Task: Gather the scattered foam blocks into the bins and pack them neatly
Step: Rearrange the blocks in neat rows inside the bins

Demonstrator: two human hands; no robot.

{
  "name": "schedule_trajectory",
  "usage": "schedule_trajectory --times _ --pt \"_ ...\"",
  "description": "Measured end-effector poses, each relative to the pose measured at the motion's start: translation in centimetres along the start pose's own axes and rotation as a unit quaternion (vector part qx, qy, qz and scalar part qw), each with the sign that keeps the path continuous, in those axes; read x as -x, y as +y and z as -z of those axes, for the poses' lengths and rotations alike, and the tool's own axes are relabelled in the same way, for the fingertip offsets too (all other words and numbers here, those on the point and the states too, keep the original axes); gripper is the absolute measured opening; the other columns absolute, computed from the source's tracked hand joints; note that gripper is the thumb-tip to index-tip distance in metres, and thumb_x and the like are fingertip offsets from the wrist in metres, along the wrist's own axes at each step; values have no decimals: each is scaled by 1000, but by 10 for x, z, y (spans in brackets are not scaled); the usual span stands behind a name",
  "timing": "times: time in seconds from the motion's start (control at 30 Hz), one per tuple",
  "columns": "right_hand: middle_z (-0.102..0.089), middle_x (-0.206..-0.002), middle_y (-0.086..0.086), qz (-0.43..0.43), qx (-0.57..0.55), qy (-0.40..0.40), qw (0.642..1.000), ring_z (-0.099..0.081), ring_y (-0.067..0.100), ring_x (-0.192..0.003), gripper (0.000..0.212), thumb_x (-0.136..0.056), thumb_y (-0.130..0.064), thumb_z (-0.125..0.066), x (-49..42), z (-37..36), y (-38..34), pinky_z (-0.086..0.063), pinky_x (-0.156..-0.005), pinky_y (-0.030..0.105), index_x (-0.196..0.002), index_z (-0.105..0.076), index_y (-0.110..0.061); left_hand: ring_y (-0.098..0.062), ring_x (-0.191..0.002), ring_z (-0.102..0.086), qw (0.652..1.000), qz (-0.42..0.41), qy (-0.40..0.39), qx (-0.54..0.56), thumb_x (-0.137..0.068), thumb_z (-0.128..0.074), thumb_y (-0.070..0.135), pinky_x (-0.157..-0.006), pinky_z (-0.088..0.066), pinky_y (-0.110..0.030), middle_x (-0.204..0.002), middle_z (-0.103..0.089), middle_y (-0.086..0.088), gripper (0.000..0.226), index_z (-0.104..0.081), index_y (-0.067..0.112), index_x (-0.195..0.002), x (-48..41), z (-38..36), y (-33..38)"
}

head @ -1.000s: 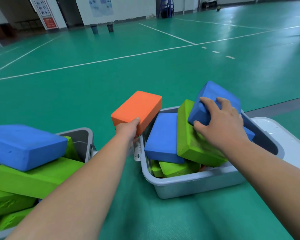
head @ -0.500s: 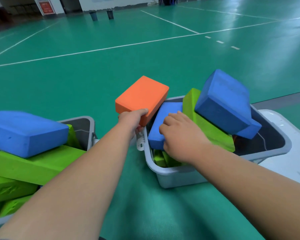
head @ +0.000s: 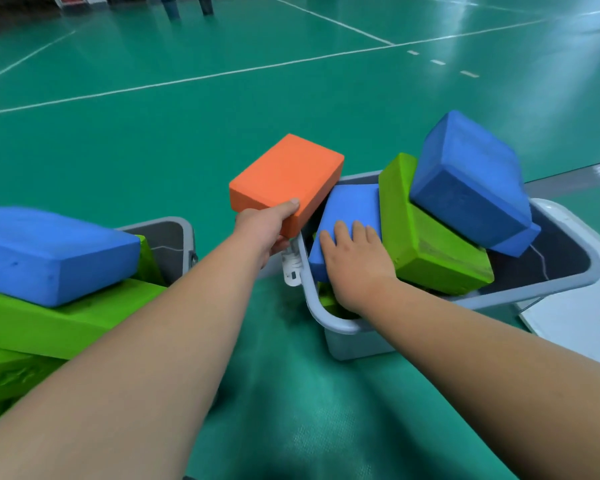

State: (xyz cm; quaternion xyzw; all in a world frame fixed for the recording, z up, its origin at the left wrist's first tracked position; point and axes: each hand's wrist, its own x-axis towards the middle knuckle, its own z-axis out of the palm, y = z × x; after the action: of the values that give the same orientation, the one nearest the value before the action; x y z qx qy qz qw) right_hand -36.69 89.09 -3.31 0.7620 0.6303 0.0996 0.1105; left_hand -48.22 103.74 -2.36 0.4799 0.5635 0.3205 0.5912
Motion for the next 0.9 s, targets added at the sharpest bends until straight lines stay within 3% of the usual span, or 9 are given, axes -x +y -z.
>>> schedule_trajectory --times 0.07,0.13,0.3,0.47,0.57,0.7,0.8,0.9 --pt "-15 -162 22 -7 15 -22 1000 -23 51 -145 79 -96 -31 -49 -2 -4 -2 -24 -117 56 -161 -9 -14 -29 -86 -76 1000 1 -4 3 -71 -92 44 -71 -66 -40 -108 -71 -9 64 -60 11 -116 -1 3 -2" --pt "-13 -164 21 -10 20 -18 1000 -20 52 -146 80 -96 -31 -49 -3 -7 -3 -25 -117 56 -162 -6 -15 -28 -85 -76 1000 4 -9 6 -70 -92 45 -69 -66 -37 -108 -71 -9 69 -59 11 -120 0 4 -2" --pt "-35 -151 16 -8 19 7 1000 -42 47 -127 71 -90 -24 -56 -2 -6 -1 -39 -97 54 -154 -26 -14 -29 -85 -77 1000 4 -8 13 -58 -95 49 -68 -66 -38 -110 -71 -7 85 -56 12 -123 1 7 1" --pt "-43 -140 14 -37 -55 58 996 -51 43 -107 90 -77 -39 -68 -2 4 5 -49 -85 53 -154 -26 -16 -27 -85 -78 999 -6 9 35 -34 -97 56 -68 -66 -40 -113 -74 -6 109 -57 12 -125 -9 9 -1" --pt "-45 -133 13 -53 -111 111 986 -51 41 -97 90 -77 -44 -62 3 20 13 -53 -75 50 -156 -26 -20 -25 -85 -78 999 -9 14 35 -37 -95 56 -69 -66 -39 -112 -73 -6 107 -56 12 -126 -9 8 0" --pt "-43 -132 9 -88 -213 163 959 -51 38 -105 79 -86 -50 -63 9 44 25 -54 -73 46 -151 -28 -24 -26 -84 -79 998 -4 -1 61 -39 -96 50 -72 -65 -42 -114 -74 -8 104 -57 11 -128 -8 0 -4" --pt "-45 -128 6 -130 -275 208 930 -55 33 -108 74 -88 -52 -64 10 65 37 -48 -71 41 -148 -34 -19 -22 -87 -77 998 -4 -19 64 -63 -93 40 -67 -64 -35 -116 -72 -9 80 -57 7 -127 6 -10 0" --pt "-46 -127 3 -151 -307 242 908 -57 30 -108 69 -88 -53 -64 13 82 43 -46 -73 39 -144 -38 -21 -21 -90 -73 999 0 -22 38 -83 -84 31 -76 -64 -37 -114 -72 -9 51 -61 6 -121 8 -14 -1"
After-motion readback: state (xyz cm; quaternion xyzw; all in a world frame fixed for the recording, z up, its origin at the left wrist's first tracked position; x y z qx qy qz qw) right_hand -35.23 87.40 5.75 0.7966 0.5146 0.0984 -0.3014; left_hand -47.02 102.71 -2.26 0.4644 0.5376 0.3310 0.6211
